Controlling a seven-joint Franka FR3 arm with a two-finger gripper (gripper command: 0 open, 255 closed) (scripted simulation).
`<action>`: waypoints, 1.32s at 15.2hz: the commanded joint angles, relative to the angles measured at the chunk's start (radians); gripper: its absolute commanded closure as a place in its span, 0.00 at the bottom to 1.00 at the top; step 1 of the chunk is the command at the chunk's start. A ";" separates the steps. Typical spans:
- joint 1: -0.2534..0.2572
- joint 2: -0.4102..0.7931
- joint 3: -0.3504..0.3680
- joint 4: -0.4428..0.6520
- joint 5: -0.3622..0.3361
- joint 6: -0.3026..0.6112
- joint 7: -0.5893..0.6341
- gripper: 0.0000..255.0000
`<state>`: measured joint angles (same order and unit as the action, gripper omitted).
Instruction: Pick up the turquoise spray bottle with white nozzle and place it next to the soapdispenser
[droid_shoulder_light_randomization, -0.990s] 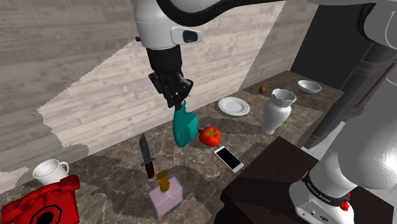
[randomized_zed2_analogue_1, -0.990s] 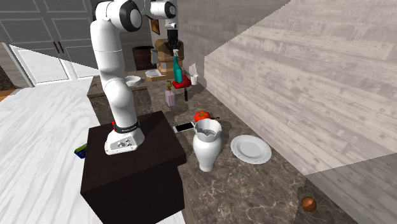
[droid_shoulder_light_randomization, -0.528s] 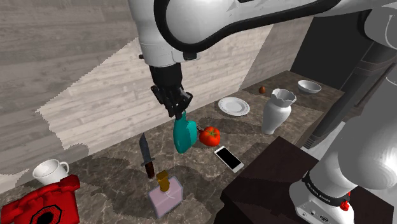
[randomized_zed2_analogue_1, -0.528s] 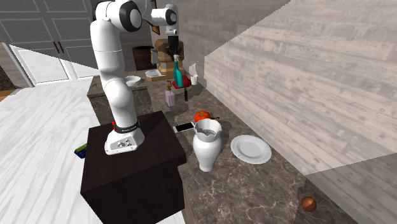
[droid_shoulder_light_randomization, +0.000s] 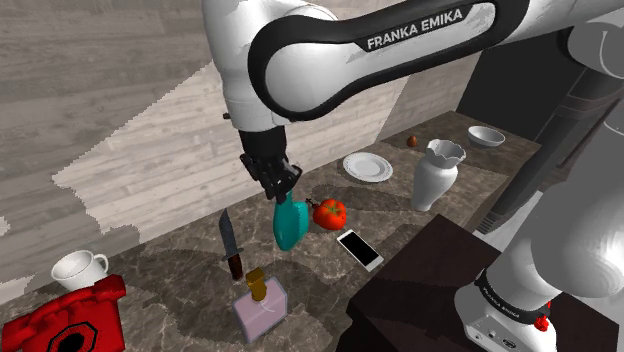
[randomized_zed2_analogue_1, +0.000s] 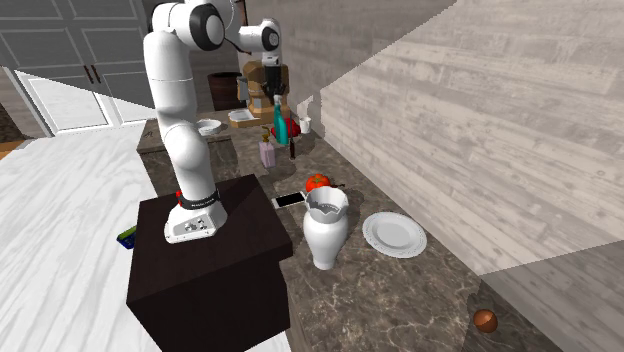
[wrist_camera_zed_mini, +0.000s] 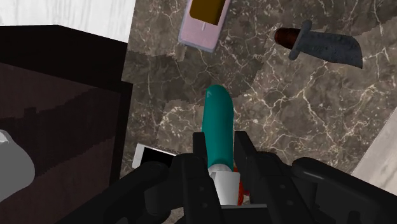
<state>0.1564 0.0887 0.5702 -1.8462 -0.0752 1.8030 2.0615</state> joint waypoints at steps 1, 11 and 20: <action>0.001 0.006 0.000 -0.020 -0.003 0.025 0.005 1.00; 0.006 0.049 -0.002 -0.110 -0.031 0.150 0.027 1.00; 0.014 0.106 -0.010 -0.171 -0.070 0.258 0.056 1.00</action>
<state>0.1703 0.1915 0.5609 -2.0092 -0.1427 2.0498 2.1147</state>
